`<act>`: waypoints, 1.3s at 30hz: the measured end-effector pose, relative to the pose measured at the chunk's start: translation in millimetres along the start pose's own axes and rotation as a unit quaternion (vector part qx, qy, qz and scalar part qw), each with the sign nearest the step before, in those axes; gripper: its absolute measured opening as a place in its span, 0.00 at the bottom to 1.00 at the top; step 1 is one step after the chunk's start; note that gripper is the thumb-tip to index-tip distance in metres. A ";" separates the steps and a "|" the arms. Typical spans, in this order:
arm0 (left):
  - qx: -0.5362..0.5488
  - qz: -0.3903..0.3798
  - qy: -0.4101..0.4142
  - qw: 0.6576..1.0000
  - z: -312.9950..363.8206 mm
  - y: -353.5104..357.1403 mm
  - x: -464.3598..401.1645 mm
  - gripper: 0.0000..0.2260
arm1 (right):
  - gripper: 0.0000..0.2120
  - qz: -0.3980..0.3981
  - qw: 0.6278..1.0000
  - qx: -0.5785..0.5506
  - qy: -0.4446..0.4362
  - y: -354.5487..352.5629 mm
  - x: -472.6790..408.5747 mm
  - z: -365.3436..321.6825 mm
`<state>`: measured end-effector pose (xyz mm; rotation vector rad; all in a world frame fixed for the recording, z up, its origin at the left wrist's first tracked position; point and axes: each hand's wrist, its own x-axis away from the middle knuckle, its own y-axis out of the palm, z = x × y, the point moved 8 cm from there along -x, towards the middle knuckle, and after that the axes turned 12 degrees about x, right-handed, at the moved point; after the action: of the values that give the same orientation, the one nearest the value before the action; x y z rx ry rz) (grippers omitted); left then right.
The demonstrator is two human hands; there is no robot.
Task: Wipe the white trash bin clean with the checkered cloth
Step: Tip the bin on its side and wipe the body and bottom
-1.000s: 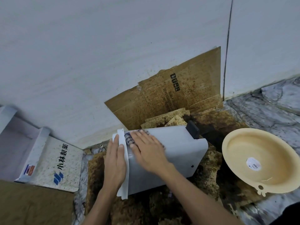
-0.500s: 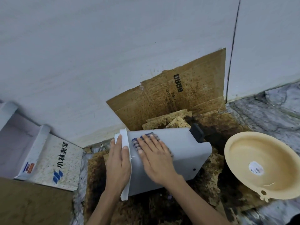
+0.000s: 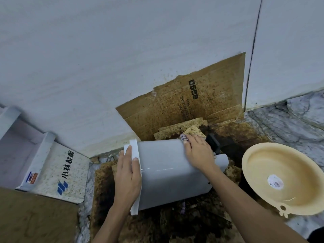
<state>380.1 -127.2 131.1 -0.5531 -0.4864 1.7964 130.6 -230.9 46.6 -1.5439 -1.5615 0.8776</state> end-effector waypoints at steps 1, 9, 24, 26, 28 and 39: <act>-0.002 -0.001 0.001 1.000 0.7 0.3 0.1 0.28 | 0.23 0.009 1.000 -0.009 0.012 -1.6 3.2 5.2; 0.005 -0.001 -0.006 1.000 7.0 3.2 0.5 0.28 | 0.19 0.055 0.993 -0.070 0.073 -7.0 50.4 27.7; 0.011 0.037 -0.048 0.998 18.1 -4.0 -3.4 0.26 | 0.21 0.083 0.986 -0.113 -0.090 -8.3 101.1 -54.8; 0.004 0.036 -0.046 0.998 17.1 -4.4 -3.6 0.26 | 0.24 0.056 0.991 -0.063 -0.104 -6.8 72.0 -62.3; 0.003 0.032 -0.048 0.998 14.1 -5.8 -3.7 0.26 | 0.24 0.033 0.994 -0.027 -0.100 -3.7 43.1 -51.4; 0.007 0.046 -0.102 0.994 1.6 -7.8 -13.8 0.29 | 0.19 0.122 0.982 -0.144 0.031 3.2 92.5 23.2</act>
<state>388.5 -138.3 138.6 -0.3897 -0.5960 1.9537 113.4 -137.5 37.1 -1.9833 -1.5259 0.7486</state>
